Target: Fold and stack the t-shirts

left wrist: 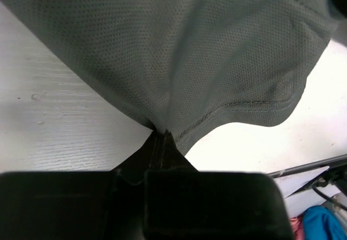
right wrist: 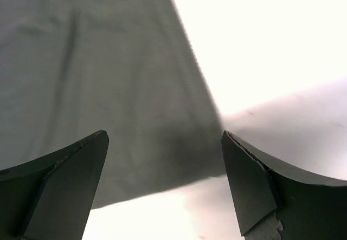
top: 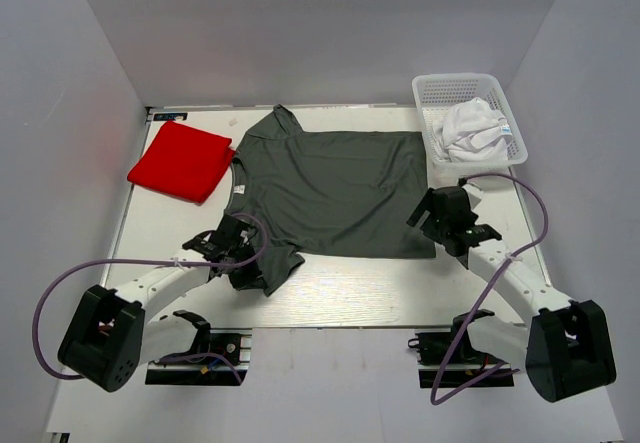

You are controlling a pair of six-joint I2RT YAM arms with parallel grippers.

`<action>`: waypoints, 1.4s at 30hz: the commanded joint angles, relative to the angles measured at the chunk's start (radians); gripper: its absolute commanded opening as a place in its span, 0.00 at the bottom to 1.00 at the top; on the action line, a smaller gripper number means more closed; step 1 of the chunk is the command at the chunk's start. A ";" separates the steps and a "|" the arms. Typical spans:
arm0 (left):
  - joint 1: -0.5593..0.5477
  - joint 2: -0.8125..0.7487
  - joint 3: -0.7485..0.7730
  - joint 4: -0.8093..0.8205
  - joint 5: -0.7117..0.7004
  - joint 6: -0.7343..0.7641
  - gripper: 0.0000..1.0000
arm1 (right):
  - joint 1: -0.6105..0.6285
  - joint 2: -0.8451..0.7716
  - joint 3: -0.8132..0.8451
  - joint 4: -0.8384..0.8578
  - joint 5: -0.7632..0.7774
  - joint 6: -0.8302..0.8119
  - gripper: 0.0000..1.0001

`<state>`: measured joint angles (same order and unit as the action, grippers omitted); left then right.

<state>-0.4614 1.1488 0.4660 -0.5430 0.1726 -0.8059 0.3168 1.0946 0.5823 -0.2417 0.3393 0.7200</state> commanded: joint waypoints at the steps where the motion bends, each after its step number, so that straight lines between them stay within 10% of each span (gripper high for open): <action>1: -0.005 -0.018 -0.007 -0.028 -0.044 0.016 0.00 | -0.024 -0.024 -0.016 -0.085 0.055 0.001 0.90; 25: -0.005 -0.161 0.083 -0.301 0.036 -0.062 0.00 | -0.102 0.100 -0.102 -0.070 -0.148 0.010 0.56; 30: -0.005 -0.173 0.106 -0.278 0.018 -0.062 0.00 | -0.105 0.137 -0.090 -0.042 -0.166 -0.004 0.27; 42: -0.005 -0.167 0.244 -0.215 -0.024 0.019 0.00 | -0.105 0.036 -0.030 -0.080 -0.213 -0.068 0.02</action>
<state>-0.4614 0.9821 0.6369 -0.8070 0.1806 -0.8276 0.2123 1.1374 0.5030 -0.3054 0.1566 0.6849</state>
